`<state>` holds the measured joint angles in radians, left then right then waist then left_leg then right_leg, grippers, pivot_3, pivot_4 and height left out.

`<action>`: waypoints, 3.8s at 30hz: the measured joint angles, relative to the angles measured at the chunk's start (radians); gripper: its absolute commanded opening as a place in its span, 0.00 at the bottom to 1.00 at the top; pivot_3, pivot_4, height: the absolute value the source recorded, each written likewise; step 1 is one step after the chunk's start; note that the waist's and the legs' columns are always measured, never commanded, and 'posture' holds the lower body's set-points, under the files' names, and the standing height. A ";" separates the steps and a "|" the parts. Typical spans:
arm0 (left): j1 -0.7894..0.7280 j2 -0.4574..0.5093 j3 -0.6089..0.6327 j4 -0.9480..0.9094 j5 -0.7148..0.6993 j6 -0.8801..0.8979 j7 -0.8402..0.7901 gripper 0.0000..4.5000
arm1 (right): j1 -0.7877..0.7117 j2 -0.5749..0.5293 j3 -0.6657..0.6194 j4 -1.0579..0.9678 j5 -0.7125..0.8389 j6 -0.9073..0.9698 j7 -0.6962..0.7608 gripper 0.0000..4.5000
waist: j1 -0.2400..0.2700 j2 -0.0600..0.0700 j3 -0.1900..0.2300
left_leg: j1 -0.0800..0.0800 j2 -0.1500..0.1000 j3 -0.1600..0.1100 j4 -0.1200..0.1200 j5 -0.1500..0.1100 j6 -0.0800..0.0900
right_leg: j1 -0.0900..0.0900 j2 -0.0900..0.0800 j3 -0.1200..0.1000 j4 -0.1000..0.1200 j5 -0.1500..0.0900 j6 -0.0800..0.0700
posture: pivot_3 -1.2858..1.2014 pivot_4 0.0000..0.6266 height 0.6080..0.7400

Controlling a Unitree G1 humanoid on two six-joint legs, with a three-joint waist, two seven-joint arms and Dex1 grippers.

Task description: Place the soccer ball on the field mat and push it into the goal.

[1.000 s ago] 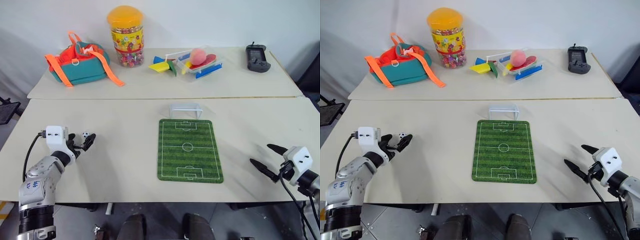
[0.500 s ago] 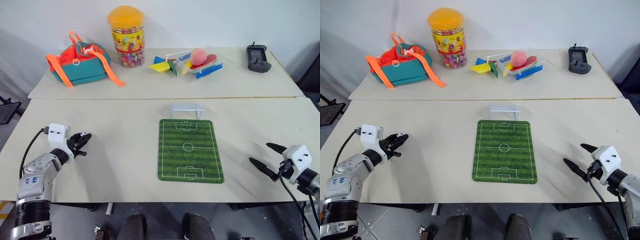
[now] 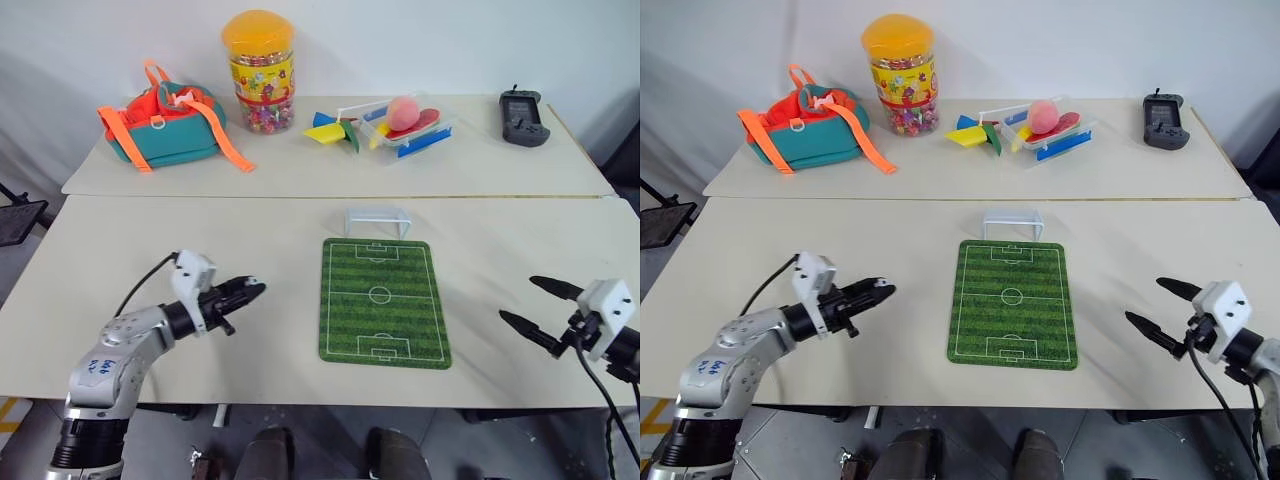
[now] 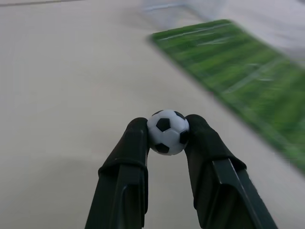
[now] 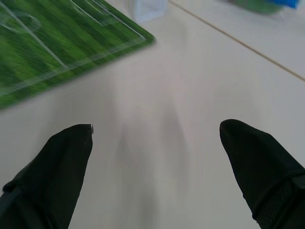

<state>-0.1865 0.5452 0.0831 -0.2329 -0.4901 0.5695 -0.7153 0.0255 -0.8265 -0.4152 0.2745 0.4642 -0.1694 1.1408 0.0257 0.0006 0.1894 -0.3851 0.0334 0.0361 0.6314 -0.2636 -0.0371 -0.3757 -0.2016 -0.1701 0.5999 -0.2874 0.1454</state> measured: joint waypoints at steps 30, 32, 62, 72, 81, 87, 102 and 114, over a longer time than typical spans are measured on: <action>-0.193 -0.262 -0.541 0.211 0.330 -0.406 -0.247 0.19 | 0.571 0.109 -0.238 -0.528 0.159 0.106 0.101 1.00 | 0.007 -0.001 0.000 | -0.002 0.000 0.003 0.005 -0.006 0.006 | 0.001 0.000 0.004 -0.007 0.003 0.003 | 0.52 0.24 1.00; -0.193 -0.262 -0.543 0.229 0.352 -0.424 -0.239 0.19 | 0.593 0.117 -0.255 -0.539 0.160 0.111 0.099 1.00 | 0.007 -0.001 0.000 | -0.002 0.000 0.003 0.005 -0.006 0.006 | 0.001 0.000 0.004 -0.007 0.003 0.003 | 0.52 0.24 1.00; -0.228 -0.308 -0.562 0.329 0.418 -0.513 -0.244 0.90 | 0.645 0.146 -0.295 -0.563 0.151 0.127 0.063 1.00 | 0.027 -0.001 0.000 | -0.003 0.000 0.004 0.008 -0.008 0.007 | 0.001 0.000 0.005 -0.007 0.003 0.004 | 0.52 0.24 1.00; -0.233 -0.320 -0.556 0.328 0.416 -0.517 -0.240 0.99 | 0.625 0.146 -0.295 -0.562 0.146 0.131 0.048 1.00 | 0.027 -0.001 0.000 | -0.004 0.000 0.004 0.012 -0.009 0.008 | 0.001 0.000 0.005 -0.007 0.003 0.004 | 0.52 0.24 1.00; -0.227 -0.311 -0.517 0.236 0.358 -0.508 -0.276 0.99 | 0.619 0.146 -0.295 -0.560 0.139 0.148 0.045 1.00 | 0.027 -0.001 0.000 | -0.005 0.000 0.005 0.016 -0.014 0.014 | 0.001 0.000 0.007 -0.006 0.004 0.005 | 0.52 0.24 1.00; -0.193 -0.223 -0.497 0.045 0.198 -0.482 -0.419 0.64 | 0.621 0.146 -0.295 -0.557 0.137 0.148 0.046 1.00 | 0.024 0.001 -0.001 | -0.004 0.000 0.006 0.016 -0.014 0.013 | 0.001 0.001 0.008 -0.006 0.004 0.005 | 0.52 0.24 1.00; -0.276 -0.257 -0.593 0.293 0.292 -0.498 -0.456 0.00 | 0.591 0.215 -0.306 -0.611 0.238 0.129 0.059 1.00 | 0.029 0.003 -0.002 | -0.005 0.000 0.007 0.018 -0.016 0.016 | 0.001 0.001 0.009 -0.007 0.004 0.006 | 0.52 0.24 1.00; -0.570 -0.446 -0.464 0.780 0.485 -0.762 -0.100 0.00 | 0.639 0.305 -0.306 -0.635 0.201 0.093 -0.023 1.00 | 0.027 0.001 -0.001 | -0.006 -0.001 0.007 0.017 -0.017 0.017 | 0.001 0.001 0.009 -0.009 0.005 0.007 | 0.52 0.24 1.00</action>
<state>-0.7569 0.0988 -0.3810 0.5471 -0.0056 -0.1920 -0.8153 0.6645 -0.5211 -0.7212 -0.3606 0.6649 -0.0761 1.1176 0.0524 0.0020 0.1884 -0.3909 0.0328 0.0435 0.6486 -0.2810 -0.0197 -0.3752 -0.2010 -0.1608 0.5909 -0.2822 0.1529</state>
